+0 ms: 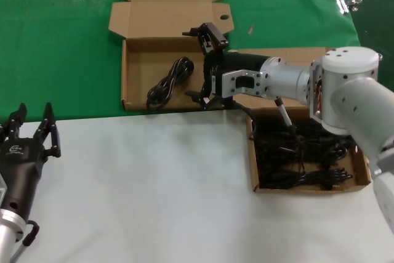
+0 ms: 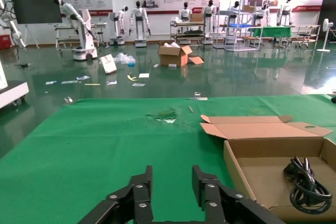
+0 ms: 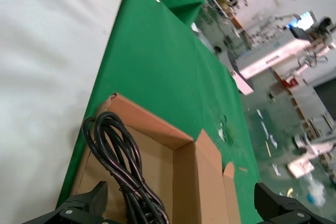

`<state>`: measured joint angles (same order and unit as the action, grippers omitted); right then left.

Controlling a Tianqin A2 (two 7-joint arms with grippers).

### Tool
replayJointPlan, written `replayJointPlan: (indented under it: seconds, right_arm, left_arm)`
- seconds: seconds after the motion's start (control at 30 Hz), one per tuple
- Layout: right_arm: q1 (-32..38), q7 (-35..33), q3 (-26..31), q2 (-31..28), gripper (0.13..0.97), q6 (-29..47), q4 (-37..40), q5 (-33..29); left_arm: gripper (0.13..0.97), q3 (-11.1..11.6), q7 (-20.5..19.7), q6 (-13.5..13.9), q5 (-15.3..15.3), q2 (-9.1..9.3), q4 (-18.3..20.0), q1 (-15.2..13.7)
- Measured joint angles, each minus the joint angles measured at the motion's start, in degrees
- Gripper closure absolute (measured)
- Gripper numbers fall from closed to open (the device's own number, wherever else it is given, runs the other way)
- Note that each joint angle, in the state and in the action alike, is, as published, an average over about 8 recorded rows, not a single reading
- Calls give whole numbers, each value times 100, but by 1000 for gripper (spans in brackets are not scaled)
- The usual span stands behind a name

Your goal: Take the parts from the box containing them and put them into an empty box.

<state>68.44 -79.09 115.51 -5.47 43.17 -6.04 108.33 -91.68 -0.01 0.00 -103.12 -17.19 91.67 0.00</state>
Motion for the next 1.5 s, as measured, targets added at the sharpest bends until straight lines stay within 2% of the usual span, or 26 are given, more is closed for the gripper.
replayJointPlan:
  seconds: [0.23,0.5,0.63,0.9,1.2,1.5]
  right_arm:
    - [-602,691,-209,-103,129,-377,-749,-45]
    - [-1366,1581,-476,-234,129,-863,-1709,-104]
    - [-1747,2021,-609,-299,129,-1103,-2186,-133]
    - [-2518,2907,-877,-431,129,-1587,-3150,-191]
    - [-3382,3898,-1178,-579,129,-2129,-4232,-257]
    - [-4243,4904,-1478,-726,129,-2676,-5308,-322]
  left_arm:
    - [729,0,0,0,0,0,0,0]
    - [523,0,0,0,0,0,0,0]
    - [523,0,0,0,-1,0,0,0]
    - [328,0,0,0,-1,0,0,0]
    - [200,0,0,0,-1,0,0,0]
    - [138,0,0,0,-1,0,0,0]
